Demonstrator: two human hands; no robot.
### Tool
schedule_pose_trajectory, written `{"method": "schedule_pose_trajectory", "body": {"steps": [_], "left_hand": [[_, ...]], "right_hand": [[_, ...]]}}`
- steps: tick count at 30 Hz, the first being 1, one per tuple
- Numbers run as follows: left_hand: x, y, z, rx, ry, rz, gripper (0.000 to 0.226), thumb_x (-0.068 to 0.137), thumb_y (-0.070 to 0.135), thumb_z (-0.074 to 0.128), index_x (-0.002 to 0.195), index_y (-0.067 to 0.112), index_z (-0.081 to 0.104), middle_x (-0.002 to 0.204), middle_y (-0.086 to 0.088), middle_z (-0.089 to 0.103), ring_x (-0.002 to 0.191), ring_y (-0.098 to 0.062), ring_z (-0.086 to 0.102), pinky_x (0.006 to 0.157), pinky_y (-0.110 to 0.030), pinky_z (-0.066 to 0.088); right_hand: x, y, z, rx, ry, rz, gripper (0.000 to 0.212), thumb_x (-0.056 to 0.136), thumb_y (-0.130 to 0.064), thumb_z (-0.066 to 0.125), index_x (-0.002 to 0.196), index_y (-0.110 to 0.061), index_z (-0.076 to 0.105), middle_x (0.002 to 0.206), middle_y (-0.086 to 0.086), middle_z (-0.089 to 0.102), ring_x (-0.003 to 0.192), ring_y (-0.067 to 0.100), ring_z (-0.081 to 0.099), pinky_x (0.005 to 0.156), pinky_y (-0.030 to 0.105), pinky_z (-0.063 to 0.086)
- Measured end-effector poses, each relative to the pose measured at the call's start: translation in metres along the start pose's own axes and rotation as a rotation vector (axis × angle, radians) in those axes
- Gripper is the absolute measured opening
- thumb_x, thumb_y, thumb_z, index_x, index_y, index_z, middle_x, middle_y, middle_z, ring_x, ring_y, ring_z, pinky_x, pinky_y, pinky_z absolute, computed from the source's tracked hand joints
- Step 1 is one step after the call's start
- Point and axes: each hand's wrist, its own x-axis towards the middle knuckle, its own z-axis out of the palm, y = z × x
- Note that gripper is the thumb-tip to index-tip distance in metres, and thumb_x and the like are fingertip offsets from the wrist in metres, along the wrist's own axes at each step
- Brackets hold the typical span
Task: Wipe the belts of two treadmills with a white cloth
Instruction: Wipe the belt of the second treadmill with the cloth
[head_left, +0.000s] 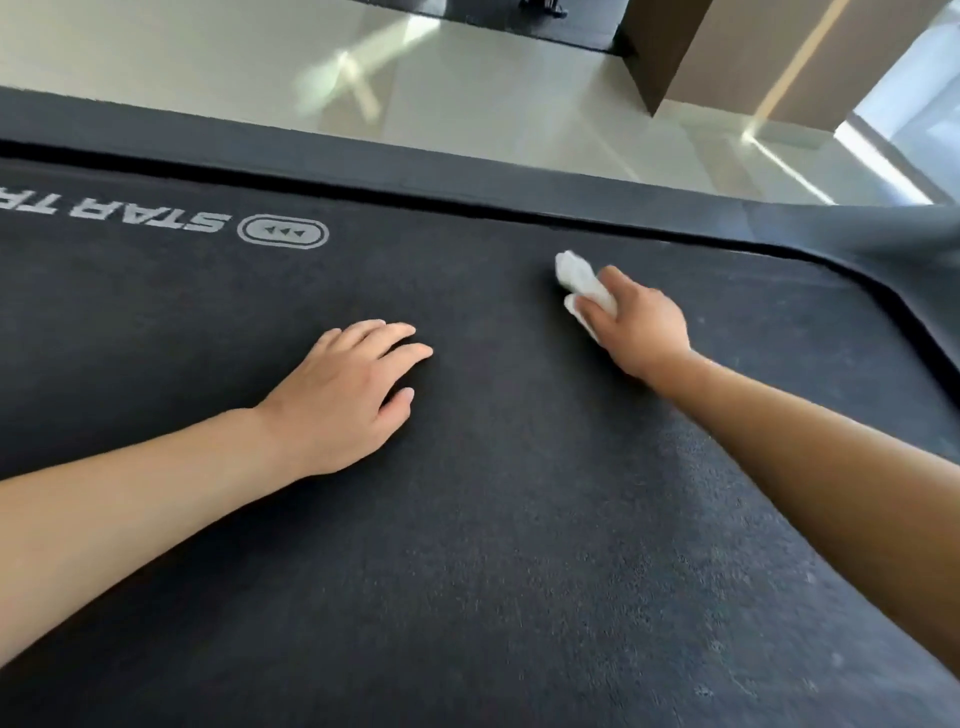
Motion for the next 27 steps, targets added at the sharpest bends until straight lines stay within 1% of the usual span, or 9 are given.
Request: {"method": "schedule_pose_trajectory", "body": {"steps": [2, 4, 9, 13, 15, 19, 21, 23, 27], "left_hand": [[0.012, 0.017, -0.001, 0.051, -0.049, 0.072, 0.068, 0.097, 0.050, 0.023, 0.152, 0.023, 0.051, 0.161, -0.001, 0.044, 0.150, -0.026, 0.039, 0.121, -0.047, 0.035], [0.026, 0.035, -0.001, 0.081, -0.069, 0.134, 0.066, 0.097, 0.048, 0.023, 0.152, 0.022, 0.051, 0.161, -0.002, 0.044, 0.149, -0.025, 0.039, 0.121, -0.046, 0.034], [0.051, 0.073, 0.018, 0.008, -0.057, 0.117, 0.062, 0.097, 0.044, 0.028, 0.149, 0.019, 0.051, 0.162, 0.002, 0.040, 0.152, -0.025, 0.034, 0.123, -0.048, 0.031], [0.049, 0.082, 0.036, -0.120, 0.066, 0.032, 0.060, 0.097, 0.043, 0.030, 0.151, 0.025, 0.051, 0.162, 0.007, 0.041, 0.155, -0.018, 0.030, 0.128, -0.049, 0.020], [0.051, 0.082, 0.038, -0.125, 0.101, 0.043, 0.057, 0.098, 0.045, 0.035, 0.148, 0.025, 0.054, 0.160, 0.008, 0.046, 0.152, -0.018, 0.036, 0.127, -0.048, 0.023], [0.052, 0.082, 0.038, -0.125, 0.116, 0.055, 0.054, 0.097, 0.044, 0.039, 0.143, 0.025, 0.058, 0.155, 0.007, 0.050, 0.147, -0.022, 0.044, 0.123, -0.050, 0.029], [0.052, 0.082, 0.039, -0.123, 0.123, 0.059, 0.054, 0.096, 0.044, 0.039, 0.143, 0.025, 0.058, 0.155, 0.007, 0.051, 0.147, -0.022, 0.044, 0.123, -0.049, 0.029], [0.052, 0.081, 0.039, -0.125, 0.128, 0.061, 0.055, 0.096, 0.045, 0.038, 0.143, 0.025, 0.058, 0.155, 0.006, 0.051, 0.147, -0.022, 0.044, 0.124, -0.048, 0.028], [0.053, 0.079, 0.040, -0.121, 0.128, 0.072, 0.056, 0.096, 0.045, 0.039, 0.142, 0.023, 0.059, 0.154, 0.005, 0.052, 0.145, -0.023, 0.045, 0.122, -0.046, 0.029]], "right_hand": [[0.018, 0.023, -0.002, 0.023, 0.065, 0.206, 0.038, 0.096, -0.059, 0.048, 0.096, -0.021, 0.045, 0.076, 0.000, 0.055, 0.081, 0.037, 0.061, 0.064, 0.037, 0.036], [0.009, 0.017, -0.002, 0.031, 0.065, 0.186, 0.037, 0.097, -0.057, 0.048, 0.095, -0.020, 0.044, 0.073, -0.004, 0.051, 0.078, 0.034, 0.058, 0.063, 0.035, 0.033], [-0.105, -0.024, -0.017, 0.205, -0.067, -0.275, 0.037, 0.096, -0.054, 0.056, 0.085, -0.022, 0.041, 0.077, -0.010, 0.049, 0.069, 0.016, 0.050, 0.060, 0.036, 0.041], [-0.150, -0.002, -0.028, 0.296, -0.242, -0.615, 0.026, 0.098, -0.045, 0.061, 0.098, -0.018, 0.059, 0.085, -0.009, 0.055, 0.074, 0.015, 0.053, 0.061, 0.032, 0.044], [-0.123, 0.034, -0.029, 0.243, -0.144, -0.528, 0.030, 0.097, -0.049, 0.060, 0.101, -0.020, 0.061, 0.087, -0.009, 0.058, 0.077, 0.016, 0.058, 0.063, 0.030, 0.045], [-0.041, 0.130, -0.042, 0.044, 0.094, 0.265, 0.041, 0.093, -0.061, 0.055, 0.088, -0.020, 0.049, 0.074, -0.003, 0.056, 0.079, 0.032, 0.060, 0.065, 0.037, 0.041], [-0.026, 0.146, -0.042, 0.001, 0.137, 0.462, 0.039, 0.094, -0.058, 0.049, 0.090, -0.019, 0.044, 0.073, 0.002, 0.055, 0.082, 0.038, 0.060, 0.066, 0.037, 0.038], [-0.032, 0.121, -0.035, -0.033, 0.103, 0.383, 0.038, 0.096, -0.057, 0.047, 0.090, -0.020, 0.041, 0.076, 0.002, 0.056, 0.080, 0.036, 0.059, 0.065, 0.036, 0.035], [-0.082, 0.021, -0.022, 0.051, -0.010, -0.032, 0.038, 0.095, -0.061, 0.054, 0.091, -0.024, 0.044, 0.081, -0.008, 0.055, 0.073, 0.021, 0.051, 0.062, 0.035, 0.036]]}}
